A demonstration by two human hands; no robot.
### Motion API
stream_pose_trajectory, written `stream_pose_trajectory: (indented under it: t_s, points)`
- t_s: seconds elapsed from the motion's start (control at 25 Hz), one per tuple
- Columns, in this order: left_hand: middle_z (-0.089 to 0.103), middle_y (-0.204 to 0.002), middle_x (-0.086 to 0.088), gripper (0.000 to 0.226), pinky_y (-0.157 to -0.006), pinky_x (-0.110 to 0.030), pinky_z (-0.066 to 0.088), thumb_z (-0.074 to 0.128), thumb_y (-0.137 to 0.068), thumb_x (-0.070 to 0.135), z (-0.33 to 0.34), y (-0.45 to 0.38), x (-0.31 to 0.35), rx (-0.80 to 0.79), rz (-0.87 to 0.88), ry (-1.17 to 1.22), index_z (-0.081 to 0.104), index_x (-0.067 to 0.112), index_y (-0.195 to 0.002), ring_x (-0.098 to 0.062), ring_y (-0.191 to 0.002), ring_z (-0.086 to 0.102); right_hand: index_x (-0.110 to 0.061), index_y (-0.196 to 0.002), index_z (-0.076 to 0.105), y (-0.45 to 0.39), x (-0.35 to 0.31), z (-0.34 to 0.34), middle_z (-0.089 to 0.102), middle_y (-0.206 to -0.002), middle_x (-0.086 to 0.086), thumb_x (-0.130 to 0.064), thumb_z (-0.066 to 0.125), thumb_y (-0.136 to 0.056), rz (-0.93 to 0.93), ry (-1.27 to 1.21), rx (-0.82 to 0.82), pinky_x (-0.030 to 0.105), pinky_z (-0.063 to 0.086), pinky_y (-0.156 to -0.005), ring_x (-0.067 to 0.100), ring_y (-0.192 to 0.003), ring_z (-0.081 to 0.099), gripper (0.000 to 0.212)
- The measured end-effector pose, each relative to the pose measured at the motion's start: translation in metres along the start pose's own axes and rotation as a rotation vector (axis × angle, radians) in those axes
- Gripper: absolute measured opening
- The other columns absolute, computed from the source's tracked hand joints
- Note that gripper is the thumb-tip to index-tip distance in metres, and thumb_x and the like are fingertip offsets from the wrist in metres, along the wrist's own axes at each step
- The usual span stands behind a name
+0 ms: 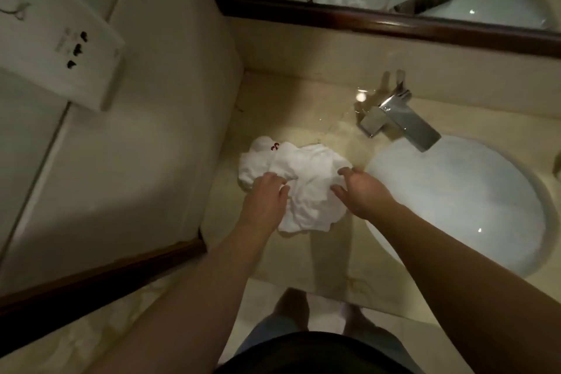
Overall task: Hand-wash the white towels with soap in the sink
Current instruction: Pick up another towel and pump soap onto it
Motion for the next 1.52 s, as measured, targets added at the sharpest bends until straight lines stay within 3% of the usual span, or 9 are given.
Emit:
stream_pose_trajectory:
  t_s: [0.2,0.32,0.52,0.64,0.8,1.04,1.16,1.32,1.52]
  points:
    - [0.043,-0.149,-0.009,0.04,-0.107,-0.039,0.04,0.045,-0.101,0.011,0.007,-0.04,-0.011,-0.067,-0.008,0.022,0.049,0.013,-0.141,-0.028,-0.131,0.046,-0.009,-0.122,0.054,-0.019,0.002,0.022,0.064,-0.115,0.011,-0.049,0.054,-0.096,0.254,-0.204,0.166,0.038,0.051,-0.085,0.03,-0.103,0.062,0.049]
    - [0.046,-0.147,-0.01,0.05,-0.107,-0.04,0.039,0.054,-0.099,0.024,0.005,-0.058,-0.011,-0.04,-0.078,0.07,0.042,0.014,-0.147,-0.028,-0.133,0.043,-0.011,-0.121,0.055,-0.024,0.009,0.029,0.062,-0.113,0.009,-0.043,0.063,-0.092,0.328,-0.331,0.171,0.037,0.048,-0.082,0.029,-0.102,0.061,0.044]
    - [0.055,-0.12,-0.01,0.019,-0.092,-0.042,0.046,0.06,-0.097,0.025,-0.004,-0.076,-0.012,0.004,-0.021,-0.082,0.068,0.012,-0.109,-0.03,-0.111,0.053,-0.012,-0.109,0.058,-0.017,0.003,0.028,0.054,-0.106,0.01,-0.033,0.051,-0.1,0.181,-0.304,0.277,0.035,0.045,-0.073,0.029,-0.093,0.057,0.024]
    - [0.057,-0.11,-0.009,0.011,-0.083,-0.035,0.042,0.056,-0.097,0.022,-0.012,-0.075,-0.004,-0.036,0.047,0.015,0.061,0.013,-0.096,-0.028,-0.105,0.053,-0.011,-0.106,0.057,-0.004,0.004,0.025,0.056,-0.104,0.008,-0.034,0.048,-0.101,0.178,-0.465,0.362,0.044,0.051,-0.079,0.027,-0.088,0.057,0.025]
    - [0.061,-0.094,-0.003,0.013,-0.073,-0.031,0.037,0.042,-0.104,0.028,-0.027,-0.049,0.016,-0.079,-0.08,0.3,0.049,0.017,-0.1,-0.023,-0.087,0.055,-0.012,-0.097,0.052,0.024,0.014,0.0,0.06,-0.083,0.005,-0.036,0.045,-0.103,0.178,-0.655,0.473,0.047,0.051,-0.073,0.024,-0.077,0.057,0.026]
    - [0.061,-0.09,-0.002,0.022,-0.079,-0.034,0.046,0.042,-0.106,0.027,-0.046,-0.006,0.08,0.098,-0.096,0.647,0.054,0.009,-0.106,-0.018,-0.082,0.055,-0.011,-0.09,0.046,0.076,0.023,-0.054,0.052,-0.071,-0.003,-0.035,0.042,-0.104,0.093,-0.745,0.605,0.037,0.039,-0.062,0.015,-0.065,0.048,0.028]
    - [0.057,-0.084,0.001,0.019,-0.071,-0.031,0.044,0.043,-0.106,0.027,-0.051,0.009,0.123,0.136,-0.062,0.736,0.052,0.011,-0.102,-0.015,-0.075,0.051,-0.016,-0.086,0.043,0.11,0.037,-0.076,0.05,-0.069,-0.001,-0.033,0.042,-0.104,0.045,-0.775,0.672,0.034,0.036,-0.058,0.015,-0.063,0.045,0.025]
    - [0.048,-0.071,0.006,0.021,-0.055,-0.021,0.036,0.045,-0.105,0.023,-0.048,0.027,0.197,0.106,0.014,0.799,0.048,0.018,-0.085,-0.008,-0.061,0.04,-0.013,-0.089,0.043,0.153,0.083,-0.112,0.047,-0.066,-0.002,-0.036,0.042,-0.104,0.031,-0.804,0.795,0.035,0.035,-0.058,0.015,-0.06,0.043,0.027]
    - [0.049,-0.074,0.004,0.02,-0.061,-0.028,0.035,0.044,-0.105,0.025,-0.018,0.045,0.295,0.061,0.073,0.82,0.048,0.018,-0.087,-0.011,-0.065,0.042,-0.014,-0.091,0.046,0.196,0.163,-0.143,0.047,-0.065,-0.006,-0.039,0.048,-0.101,0.043,-0.784,0.863,0.037,0.038,-0.061,0.011,-0.059,0.043,0.027]
Point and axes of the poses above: each hand's wrist, its own y-axis away from the middle knuckle, its own z-axis out of the palm, x = y × z, the point moved 4 cm from there along -y, towards the middle knuckle
